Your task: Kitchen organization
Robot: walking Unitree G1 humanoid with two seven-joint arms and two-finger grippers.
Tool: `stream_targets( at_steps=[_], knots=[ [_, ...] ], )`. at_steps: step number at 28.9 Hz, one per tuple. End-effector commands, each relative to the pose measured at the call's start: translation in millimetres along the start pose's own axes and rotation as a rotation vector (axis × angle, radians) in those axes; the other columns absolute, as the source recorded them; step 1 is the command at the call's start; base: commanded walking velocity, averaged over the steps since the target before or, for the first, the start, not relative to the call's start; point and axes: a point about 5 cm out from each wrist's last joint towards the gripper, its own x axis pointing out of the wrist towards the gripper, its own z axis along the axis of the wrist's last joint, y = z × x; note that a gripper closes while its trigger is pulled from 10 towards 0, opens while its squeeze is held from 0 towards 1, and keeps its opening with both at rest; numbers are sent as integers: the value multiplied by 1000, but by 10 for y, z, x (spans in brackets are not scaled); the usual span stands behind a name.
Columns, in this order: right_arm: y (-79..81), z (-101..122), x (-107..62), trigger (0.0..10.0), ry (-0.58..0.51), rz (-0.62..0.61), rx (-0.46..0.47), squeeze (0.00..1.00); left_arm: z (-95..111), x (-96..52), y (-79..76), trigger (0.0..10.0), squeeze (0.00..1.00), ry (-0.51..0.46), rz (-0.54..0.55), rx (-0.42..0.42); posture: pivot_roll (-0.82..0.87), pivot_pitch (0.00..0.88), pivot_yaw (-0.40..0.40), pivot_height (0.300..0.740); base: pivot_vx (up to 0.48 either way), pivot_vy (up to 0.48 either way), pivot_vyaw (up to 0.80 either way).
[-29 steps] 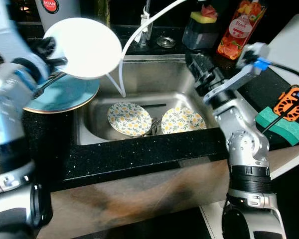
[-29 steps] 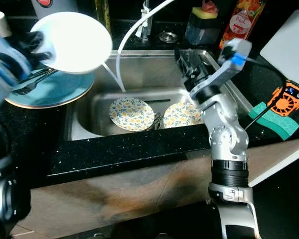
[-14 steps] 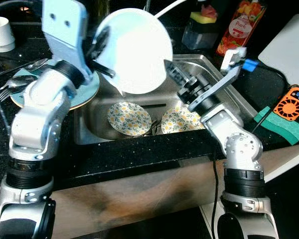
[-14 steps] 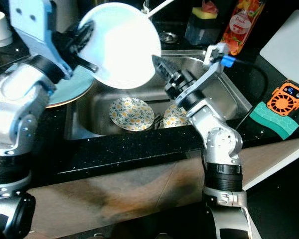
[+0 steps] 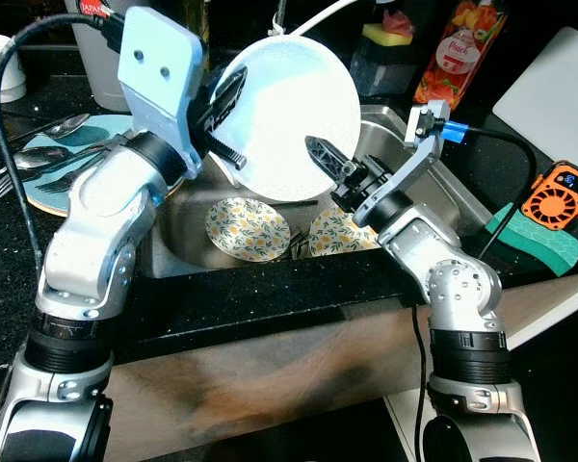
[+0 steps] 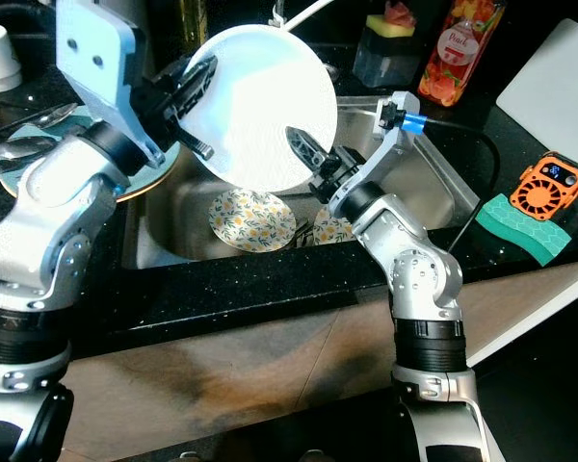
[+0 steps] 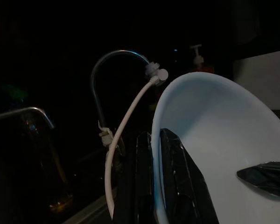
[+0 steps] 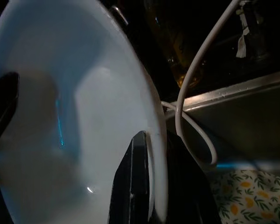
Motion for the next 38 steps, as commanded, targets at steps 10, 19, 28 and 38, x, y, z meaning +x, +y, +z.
stream_targets(
  at_steps=[10, 19, 28, 38],
  knots=[
    [-366, 252, -46, 9059, -178, -267, 1, 0, -80, -150, 208, 10000, 0, 69, 33, 54, 138, 79, -68, 740, 0, 0, 0],
    [-903, 165, -165, 10000, -110, -642, -108, 0, -346, -335, 509, 10000, 0, 286, 99, 130, 150, 76, -68, 740, 0, 0, 0],
    [-656, -351, -16, 10000, 236, -351, -623, 0, -544, -387, 783, 10000, 0, 474, 270, 157, 149, 67, -66, 740, 0, 0, 0],
    [-403, -69, -30, 10000, -4, -216, -608, 0, -428, -1097, 1408, 10000, 0, 965, 192, 597, 148, 73, -49, 740, 0, 0, 0]
  ],
)
